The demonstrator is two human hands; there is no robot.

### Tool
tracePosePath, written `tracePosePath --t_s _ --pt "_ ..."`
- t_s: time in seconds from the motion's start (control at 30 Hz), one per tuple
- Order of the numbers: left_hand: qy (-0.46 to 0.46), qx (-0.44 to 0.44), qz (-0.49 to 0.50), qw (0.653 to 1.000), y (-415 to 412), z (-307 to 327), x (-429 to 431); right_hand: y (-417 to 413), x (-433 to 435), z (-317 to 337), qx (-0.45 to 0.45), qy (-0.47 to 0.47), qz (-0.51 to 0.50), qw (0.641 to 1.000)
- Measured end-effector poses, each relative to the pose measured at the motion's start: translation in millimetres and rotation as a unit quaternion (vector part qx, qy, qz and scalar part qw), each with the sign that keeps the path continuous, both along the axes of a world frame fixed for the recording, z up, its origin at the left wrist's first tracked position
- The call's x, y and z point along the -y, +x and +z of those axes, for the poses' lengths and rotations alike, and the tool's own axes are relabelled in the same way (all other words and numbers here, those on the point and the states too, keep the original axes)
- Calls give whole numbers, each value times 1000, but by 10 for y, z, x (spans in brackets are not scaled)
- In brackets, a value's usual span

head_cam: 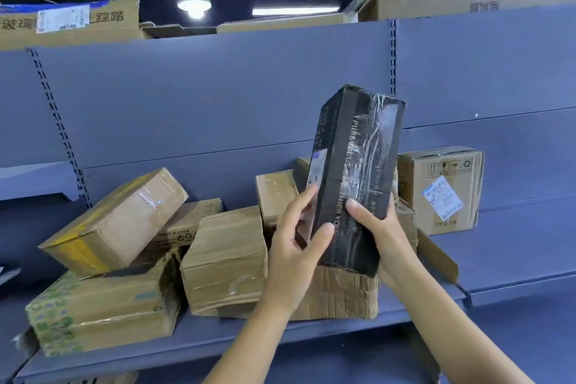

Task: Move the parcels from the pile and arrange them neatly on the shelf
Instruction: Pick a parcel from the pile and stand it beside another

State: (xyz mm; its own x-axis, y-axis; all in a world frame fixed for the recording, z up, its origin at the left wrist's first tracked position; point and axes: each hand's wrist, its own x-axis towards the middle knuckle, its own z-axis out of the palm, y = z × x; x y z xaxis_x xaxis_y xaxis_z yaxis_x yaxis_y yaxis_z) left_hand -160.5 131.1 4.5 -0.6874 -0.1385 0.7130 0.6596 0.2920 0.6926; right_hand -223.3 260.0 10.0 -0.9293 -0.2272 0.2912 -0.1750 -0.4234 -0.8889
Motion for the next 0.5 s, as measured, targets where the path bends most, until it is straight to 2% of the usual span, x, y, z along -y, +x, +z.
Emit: tracePosePath --t_s 0.1,0.17,0.2,0.27,0.37,0.43,0.5 --pt "196 44 -60 978 -123 -91 19 -57 -259 -48 51 -46 53 996" --pt "329 118 -117 930 -256 -161 54 -65 -385 -90 68 -63 77 993" --pt "363 166 -172 901 -312 -203 58 -41 -444 -103 79 -65 85 991" --pt "345 246 -295 856 -362 -273 4 -49 -555 -191 97 -66 102 988" --pt "353 305 -398 790 -437 -352 -178 -90 -764 -290 103 -57 77 990" --pt "357 312 -406 781 -546 -346 -331 -103 -911 -279 81 -39 34 995" --pt "327 317 -383 804 -678 -296 -497 -102 -1069 -223 28 15 -55 998"
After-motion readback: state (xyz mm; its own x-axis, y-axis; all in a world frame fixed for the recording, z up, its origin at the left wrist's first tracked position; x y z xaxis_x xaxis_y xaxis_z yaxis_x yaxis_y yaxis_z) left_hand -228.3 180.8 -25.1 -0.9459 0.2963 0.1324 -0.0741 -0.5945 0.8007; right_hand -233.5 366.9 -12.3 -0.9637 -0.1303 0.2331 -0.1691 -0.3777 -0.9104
